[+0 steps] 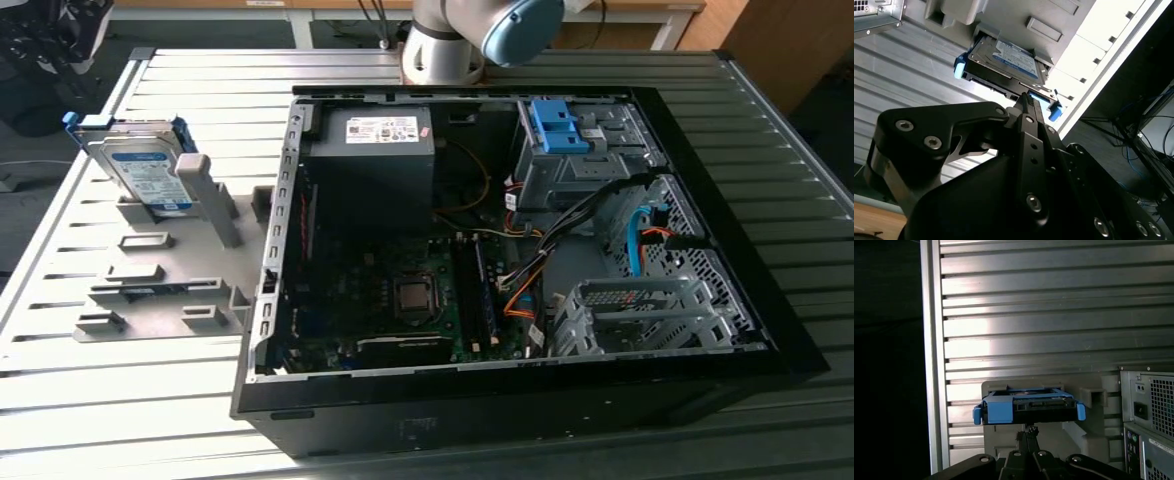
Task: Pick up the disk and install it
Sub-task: 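Reach for the disk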
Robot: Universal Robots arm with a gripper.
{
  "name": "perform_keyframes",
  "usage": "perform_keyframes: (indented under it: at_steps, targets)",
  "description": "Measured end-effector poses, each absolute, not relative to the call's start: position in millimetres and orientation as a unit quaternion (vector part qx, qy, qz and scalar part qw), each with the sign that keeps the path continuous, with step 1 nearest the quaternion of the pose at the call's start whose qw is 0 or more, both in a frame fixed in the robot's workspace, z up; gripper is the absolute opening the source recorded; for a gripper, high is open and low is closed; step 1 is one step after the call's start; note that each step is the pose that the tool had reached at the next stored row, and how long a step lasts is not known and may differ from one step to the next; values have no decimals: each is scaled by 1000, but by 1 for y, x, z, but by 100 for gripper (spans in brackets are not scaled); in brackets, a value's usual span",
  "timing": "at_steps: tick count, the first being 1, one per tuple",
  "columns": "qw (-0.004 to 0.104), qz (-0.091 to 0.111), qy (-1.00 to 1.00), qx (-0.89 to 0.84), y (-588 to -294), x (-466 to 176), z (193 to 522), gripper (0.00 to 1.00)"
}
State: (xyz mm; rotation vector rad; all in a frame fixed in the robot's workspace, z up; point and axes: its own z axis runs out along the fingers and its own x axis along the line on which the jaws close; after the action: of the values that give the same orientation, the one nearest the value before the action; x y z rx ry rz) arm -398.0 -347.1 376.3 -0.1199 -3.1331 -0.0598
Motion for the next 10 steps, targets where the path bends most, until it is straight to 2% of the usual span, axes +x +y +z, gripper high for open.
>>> perform_keyframes:
  at_steps: [10]
  targets:
    - [3, -19, -999, -38, -347, -400, 376, 11]
